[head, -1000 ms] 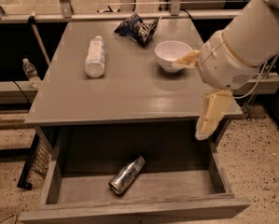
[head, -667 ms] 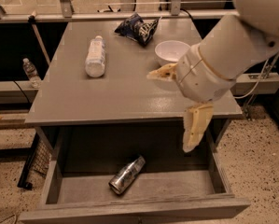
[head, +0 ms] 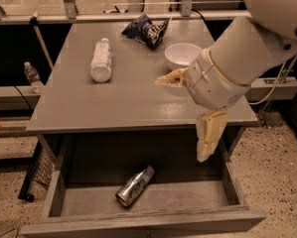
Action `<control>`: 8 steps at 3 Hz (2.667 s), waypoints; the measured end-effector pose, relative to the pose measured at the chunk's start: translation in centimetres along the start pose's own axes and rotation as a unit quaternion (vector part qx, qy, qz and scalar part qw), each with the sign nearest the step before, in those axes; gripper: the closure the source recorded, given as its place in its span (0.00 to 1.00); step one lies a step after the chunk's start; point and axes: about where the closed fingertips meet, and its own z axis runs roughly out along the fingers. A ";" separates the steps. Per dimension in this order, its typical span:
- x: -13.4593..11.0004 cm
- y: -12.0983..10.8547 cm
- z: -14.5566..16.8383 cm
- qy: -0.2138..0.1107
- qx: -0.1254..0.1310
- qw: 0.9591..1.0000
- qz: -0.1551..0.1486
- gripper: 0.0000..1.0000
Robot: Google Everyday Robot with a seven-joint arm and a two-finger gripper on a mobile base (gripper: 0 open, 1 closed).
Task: Pick redbull can from top drawer and place on counter
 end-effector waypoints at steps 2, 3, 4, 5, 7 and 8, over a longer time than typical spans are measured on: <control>-0.4 -0.1 6.5 0.054 -0.081 0.988 -0.120 0.00; -1.1 -0.1 10.2 0.095 -0.105 0.968 -0.206 0.00; -2.0 -0.2 12.4 0.119 -0.116 0.951 -0.260 0.00; -4.2 0.3 15.2 0.117 -0.135 0.928 -0.326 0.00; -4.1 0.7 16.8 0.110 -0.135 0.928 -0.331 0.00; -3.9 1.7 20.2 0.093 -0.139 0.922 -0.348 0.00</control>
Offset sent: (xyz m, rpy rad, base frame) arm 0.0200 0.0454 -0.1024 -0.3545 -0.0292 0.3838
